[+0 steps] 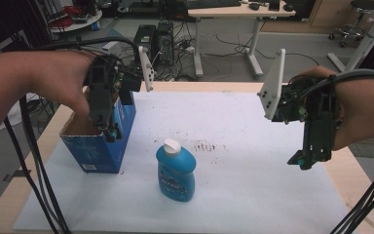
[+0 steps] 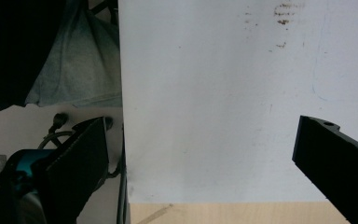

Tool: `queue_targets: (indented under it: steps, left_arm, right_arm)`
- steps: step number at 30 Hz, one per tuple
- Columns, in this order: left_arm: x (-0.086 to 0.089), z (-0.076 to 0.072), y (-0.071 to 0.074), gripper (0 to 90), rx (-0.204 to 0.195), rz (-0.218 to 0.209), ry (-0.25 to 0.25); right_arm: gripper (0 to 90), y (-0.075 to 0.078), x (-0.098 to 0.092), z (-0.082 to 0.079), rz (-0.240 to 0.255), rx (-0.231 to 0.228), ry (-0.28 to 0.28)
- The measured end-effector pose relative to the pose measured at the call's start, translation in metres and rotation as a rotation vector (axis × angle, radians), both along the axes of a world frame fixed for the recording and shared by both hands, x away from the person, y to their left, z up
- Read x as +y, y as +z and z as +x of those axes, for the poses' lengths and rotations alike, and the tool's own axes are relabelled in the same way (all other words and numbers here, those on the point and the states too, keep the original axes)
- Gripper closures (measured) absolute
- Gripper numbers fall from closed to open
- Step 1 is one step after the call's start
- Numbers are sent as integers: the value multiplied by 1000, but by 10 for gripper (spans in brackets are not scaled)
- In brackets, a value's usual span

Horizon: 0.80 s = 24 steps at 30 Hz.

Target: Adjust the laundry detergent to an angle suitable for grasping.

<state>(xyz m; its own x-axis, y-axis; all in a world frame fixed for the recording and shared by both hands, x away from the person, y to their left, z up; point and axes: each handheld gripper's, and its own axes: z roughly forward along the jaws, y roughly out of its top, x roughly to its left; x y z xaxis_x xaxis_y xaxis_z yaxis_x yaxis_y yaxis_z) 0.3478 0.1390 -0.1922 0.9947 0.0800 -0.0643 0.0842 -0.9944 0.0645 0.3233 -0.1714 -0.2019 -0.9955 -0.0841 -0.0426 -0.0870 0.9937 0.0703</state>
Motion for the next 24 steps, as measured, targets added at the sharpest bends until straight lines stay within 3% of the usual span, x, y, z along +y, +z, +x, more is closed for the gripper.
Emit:
queue_targets:
  steps: [11,18,24]
  left_arm:
    - [-3,3,-16,17,35,15,22]
    - [-6,3,-19,17,9,8,17]
    - [-8,5,-25,17,10,28,4]
  right_arm:
    - [29,6,4,21,-11,16,-5]
    - [29,0,4,21,-10,9,-1]
    - [29,-2,1,20,-11,3,-13]
